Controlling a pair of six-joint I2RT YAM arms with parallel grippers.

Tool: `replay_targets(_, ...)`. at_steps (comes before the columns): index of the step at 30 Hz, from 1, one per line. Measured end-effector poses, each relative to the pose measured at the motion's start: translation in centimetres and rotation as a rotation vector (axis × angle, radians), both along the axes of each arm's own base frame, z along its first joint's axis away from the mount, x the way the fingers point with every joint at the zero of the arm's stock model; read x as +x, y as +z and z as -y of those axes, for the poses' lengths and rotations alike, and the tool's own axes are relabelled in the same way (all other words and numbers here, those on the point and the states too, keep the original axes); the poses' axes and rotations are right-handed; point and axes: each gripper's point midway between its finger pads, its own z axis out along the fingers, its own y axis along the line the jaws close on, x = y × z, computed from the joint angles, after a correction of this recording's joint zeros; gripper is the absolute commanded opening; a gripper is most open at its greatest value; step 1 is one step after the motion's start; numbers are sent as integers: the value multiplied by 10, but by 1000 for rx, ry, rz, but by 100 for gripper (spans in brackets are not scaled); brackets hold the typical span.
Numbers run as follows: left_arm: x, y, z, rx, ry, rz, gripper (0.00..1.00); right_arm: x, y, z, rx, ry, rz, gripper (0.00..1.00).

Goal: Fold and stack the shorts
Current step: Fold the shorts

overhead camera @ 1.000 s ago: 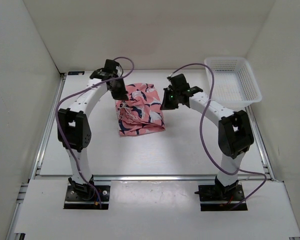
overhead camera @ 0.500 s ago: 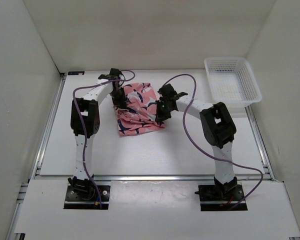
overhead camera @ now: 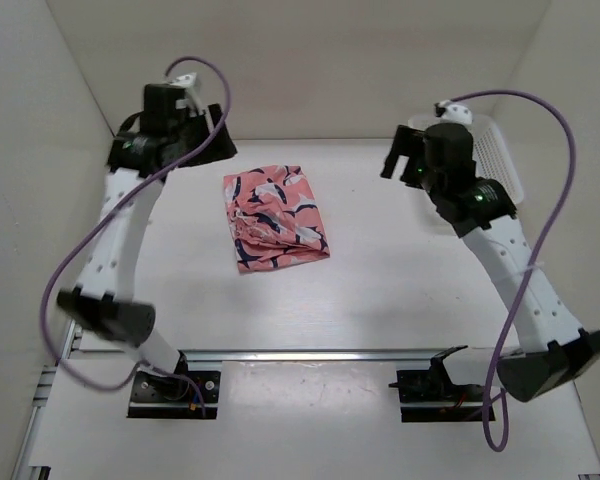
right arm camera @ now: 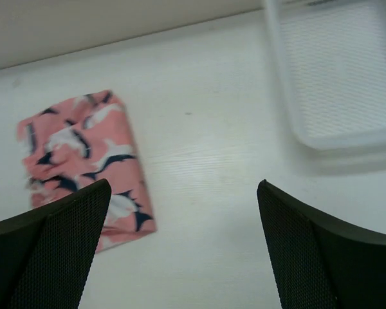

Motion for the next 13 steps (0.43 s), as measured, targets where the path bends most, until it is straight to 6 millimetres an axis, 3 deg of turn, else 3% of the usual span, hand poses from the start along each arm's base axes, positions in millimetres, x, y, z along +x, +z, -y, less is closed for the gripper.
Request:
replay_targets(2,-35,47,-15,-14,33,132,83,-11,2,39,-36,-122,4,99)
replay_targets(3,-55,60,-23,-20,56,177,83,-17,-3,53,-58,-166,-9,99)
replay_targets(5,-90,72,-40,-27,105,233,86,-31,-26,75,-114,-235,-70,99)
replay_targets(6,-104,75,-47,-33,132,255,99,-39,-40,81,-139,-251,-108,99)
replay_targets(9,-131,61,-64,-29,202,260,100,-66,-80,96,-199,-275,-232,99)
replay_targets(13,-145,28,-77,-2,263,203,100,-96,-95,108,-205,-288,-283,99)
